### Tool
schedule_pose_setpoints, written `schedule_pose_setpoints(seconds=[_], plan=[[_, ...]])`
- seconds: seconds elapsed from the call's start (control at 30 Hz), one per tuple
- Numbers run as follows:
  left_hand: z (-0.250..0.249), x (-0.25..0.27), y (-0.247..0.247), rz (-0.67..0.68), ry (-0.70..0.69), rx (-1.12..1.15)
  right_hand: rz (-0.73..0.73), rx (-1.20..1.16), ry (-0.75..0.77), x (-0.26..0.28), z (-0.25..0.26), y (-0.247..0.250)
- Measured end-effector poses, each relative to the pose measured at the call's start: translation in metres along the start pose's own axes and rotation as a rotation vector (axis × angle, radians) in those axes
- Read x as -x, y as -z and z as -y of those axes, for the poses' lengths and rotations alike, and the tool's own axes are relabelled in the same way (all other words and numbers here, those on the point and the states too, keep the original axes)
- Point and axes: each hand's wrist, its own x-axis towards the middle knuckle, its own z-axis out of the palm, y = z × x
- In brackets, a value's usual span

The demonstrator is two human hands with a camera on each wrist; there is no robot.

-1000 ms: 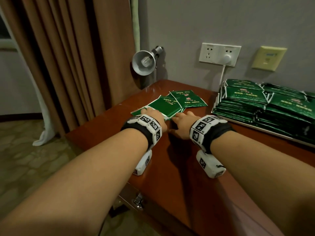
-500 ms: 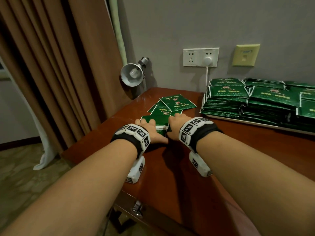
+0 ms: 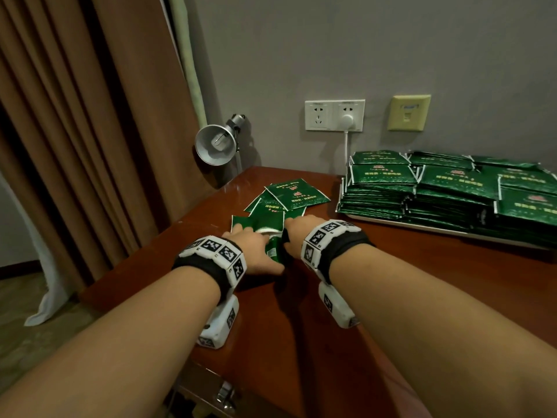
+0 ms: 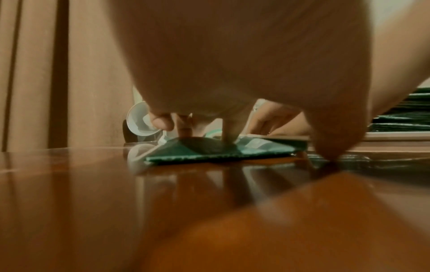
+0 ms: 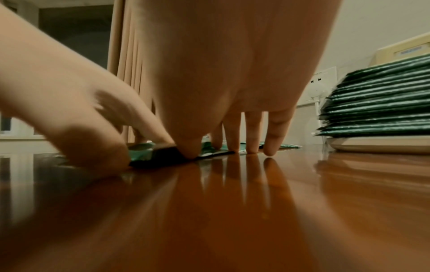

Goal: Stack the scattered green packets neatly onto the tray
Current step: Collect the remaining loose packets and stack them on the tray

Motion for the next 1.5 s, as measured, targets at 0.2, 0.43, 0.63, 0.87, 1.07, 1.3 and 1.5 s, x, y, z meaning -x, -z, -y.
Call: schedule_pose_setpoints(seconds=[0.2,0.43,0.63,0.87,1.07,1.3,1.5], plan=[[-0.003,0.001,0.0,-0.06,-0.03,-0.049,-0.031,0.027,0.037,-0.002,-0.003,-0.004],[-0.007,0.0,0.002,-0.065,-0.058,-0.14,-0.04,0.023,0.016,-0.002,-0.003,-0.005],[-0.007,0.0,0.006,-0.168,-0.072,-0.053,-0.02,0.042,-0.016,-0.004,-0.001,-0.006],[-0.004,0.005,0.021,-0.624,0.017,0.047,0.042,0.051,-0.036,-0.004,0.004,-0.002],[0.001,0.002,0.016,-0.806,0.152,0.017,0.01,0.043,-0.027,0.004,-0.004,0.004],[-0.001,-0.001,0.005,-0.255,0.193,0.09,-0.029,-0.059,-0.143,-0.003,0.001,0.002],[0.004,-0.007,0.004,-0.066,0.118,0.269,0.142,-0.024,-0.192,-0.015,0.001,0.0]])
